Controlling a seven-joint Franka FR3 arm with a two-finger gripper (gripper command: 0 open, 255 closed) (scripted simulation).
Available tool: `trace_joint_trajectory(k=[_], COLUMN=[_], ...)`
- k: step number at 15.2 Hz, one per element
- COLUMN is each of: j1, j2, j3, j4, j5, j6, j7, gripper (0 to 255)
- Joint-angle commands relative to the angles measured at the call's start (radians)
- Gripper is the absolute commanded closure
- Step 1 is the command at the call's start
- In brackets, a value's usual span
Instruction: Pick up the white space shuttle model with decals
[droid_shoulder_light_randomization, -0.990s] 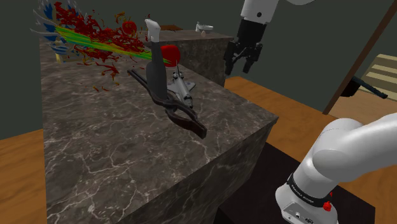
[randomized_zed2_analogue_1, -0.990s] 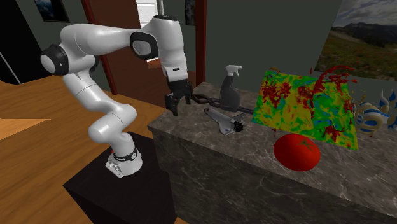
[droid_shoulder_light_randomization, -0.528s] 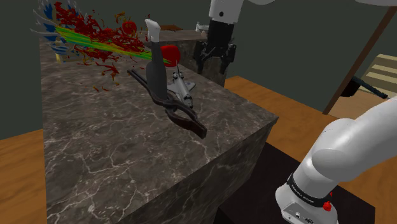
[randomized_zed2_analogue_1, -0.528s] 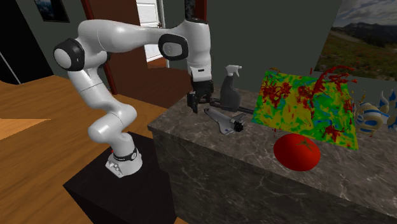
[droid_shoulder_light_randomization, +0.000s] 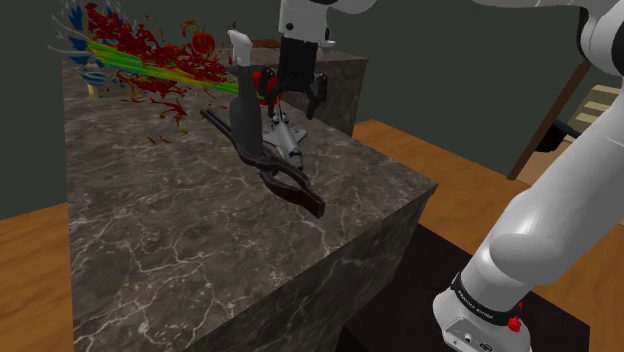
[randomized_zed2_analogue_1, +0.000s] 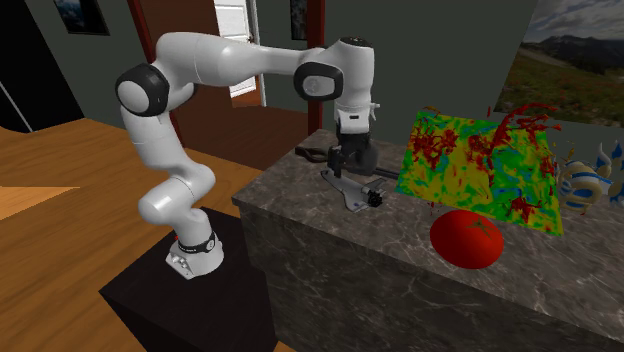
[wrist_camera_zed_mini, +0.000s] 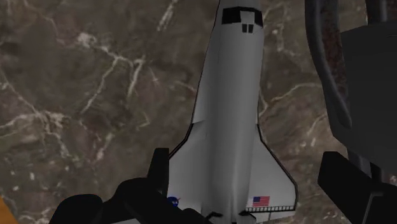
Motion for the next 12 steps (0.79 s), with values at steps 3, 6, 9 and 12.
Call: trace_joint_trajectory(k=[3,6,9,12], j1=[0.001,0.002,0.003,0.003], j2=[0.020,0.020,0.018,0.018], j3=[0.005,0.006,0.006,0.006], j4=[-0.028,-0.068,-0.078,-0.077], j5=[-0.002,0.000,0.000,0.000], j6=[0.047,0.087,0.094,0.094], j7=[0.010,0.006,0.005,0.005], gripper=[0,0,255,255])
